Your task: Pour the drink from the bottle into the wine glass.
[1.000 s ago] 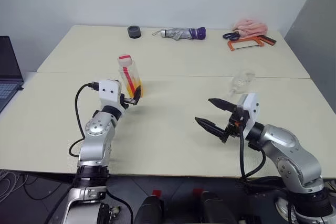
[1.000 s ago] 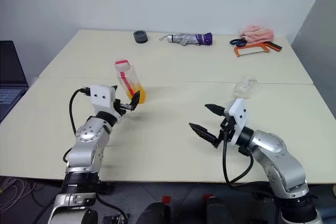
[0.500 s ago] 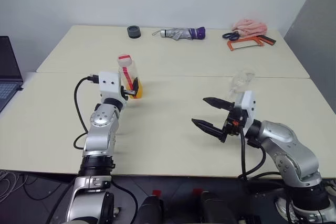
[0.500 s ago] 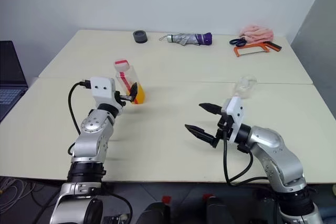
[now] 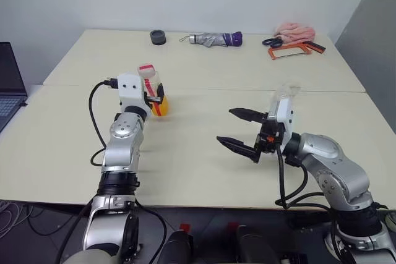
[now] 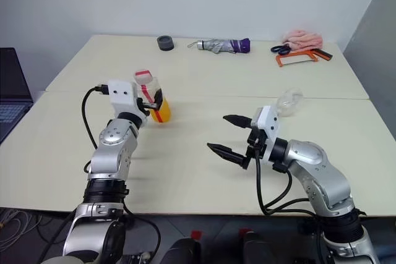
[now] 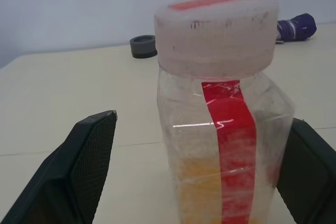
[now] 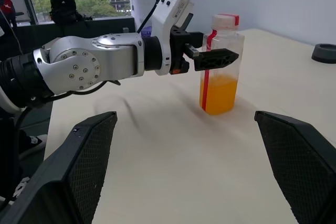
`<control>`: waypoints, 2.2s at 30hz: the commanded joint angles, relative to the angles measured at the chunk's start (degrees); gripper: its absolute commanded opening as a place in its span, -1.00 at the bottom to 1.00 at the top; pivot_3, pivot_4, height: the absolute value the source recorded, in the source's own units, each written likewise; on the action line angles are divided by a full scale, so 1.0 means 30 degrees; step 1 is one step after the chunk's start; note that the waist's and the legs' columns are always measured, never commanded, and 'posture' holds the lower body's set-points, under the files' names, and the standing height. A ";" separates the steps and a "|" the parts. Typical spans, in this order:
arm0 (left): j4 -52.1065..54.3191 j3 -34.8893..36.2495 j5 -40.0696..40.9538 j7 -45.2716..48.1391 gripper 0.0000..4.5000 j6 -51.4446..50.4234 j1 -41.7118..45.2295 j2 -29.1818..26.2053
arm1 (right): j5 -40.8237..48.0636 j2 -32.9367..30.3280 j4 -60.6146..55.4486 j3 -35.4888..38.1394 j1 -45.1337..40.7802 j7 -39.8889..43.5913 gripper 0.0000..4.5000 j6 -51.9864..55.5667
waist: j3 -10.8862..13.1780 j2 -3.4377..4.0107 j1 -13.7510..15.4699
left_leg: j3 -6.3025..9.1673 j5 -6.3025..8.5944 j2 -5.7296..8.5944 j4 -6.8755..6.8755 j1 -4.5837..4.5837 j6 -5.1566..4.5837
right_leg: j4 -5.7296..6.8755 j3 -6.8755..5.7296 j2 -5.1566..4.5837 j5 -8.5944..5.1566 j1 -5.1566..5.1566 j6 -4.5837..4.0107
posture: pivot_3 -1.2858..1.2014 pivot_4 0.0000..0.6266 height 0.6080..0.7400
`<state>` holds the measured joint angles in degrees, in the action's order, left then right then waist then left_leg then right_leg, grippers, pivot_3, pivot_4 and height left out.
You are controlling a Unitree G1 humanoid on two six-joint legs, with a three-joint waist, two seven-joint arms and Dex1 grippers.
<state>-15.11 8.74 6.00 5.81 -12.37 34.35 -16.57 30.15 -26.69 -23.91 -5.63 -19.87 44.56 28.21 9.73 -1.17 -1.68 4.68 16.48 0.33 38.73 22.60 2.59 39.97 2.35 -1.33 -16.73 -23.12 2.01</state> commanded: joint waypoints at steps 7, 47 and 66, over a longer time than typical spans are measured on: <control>-0.0125 0.0633 0.1020 -0.0080 0.96 -0.0321 0.1160 0.0832 | 0.0196 0.0004 -0.0765 0.0168 -0.0518 -0.0388 1.00 0.0288 | 0.0000 0.0000 0.0003 | 0.0007 0.0000 0.0001 0.0004 0.0012 0.0001 | 0.0000 -0.0005 -0.0005 0.0000 -0.0004 0.0000 | 0.03 -0.52 1.00; -0.0061 0.0309 0.0637 0.0585 -0.13 -0.0620 0.1835 0.0260 | -0.0021 -0.0024 -0.0490 0.0106 -0.0359 -0.0242 1.00 0.0138 | 0.0002 -0.0003 0.0002 | 0.0011 -0.0002 0.0003 0.0007 0.0031 0.0004 | -0.0001 -0.0008 -0.0005 0.0000 -0.0017 0.0000 | 0.03 -0.52 1.00; 0.1649 -0.2083 0.4691 1.3427 -0.15 0.0852 -0.0119 -0.1031 | -0.0566 -0.1015 -0.1831 0.1566 0.0760 -0.1267 1.00 -0.0273 | 0.0003 -0.0001 -0.0004 | 0.0001 -0.0003 0.0006 0.0007 0.0037 0.0005 | -0.0006 -0.0003 -0.0008 0.0000 -0.0021 0.0000 | 0.03 -0.52 1.00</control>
<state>-12.94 3.08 17.98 42.48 -11.74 33.19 -19.29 27.83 -29.29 -25.96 -2.23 -17.23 40.97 28.38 9.73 -1.18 -1.69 4.70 16.47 0.35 38.75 22.71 2.60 39.95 2.33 -1.34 -16.73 -23.18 2.01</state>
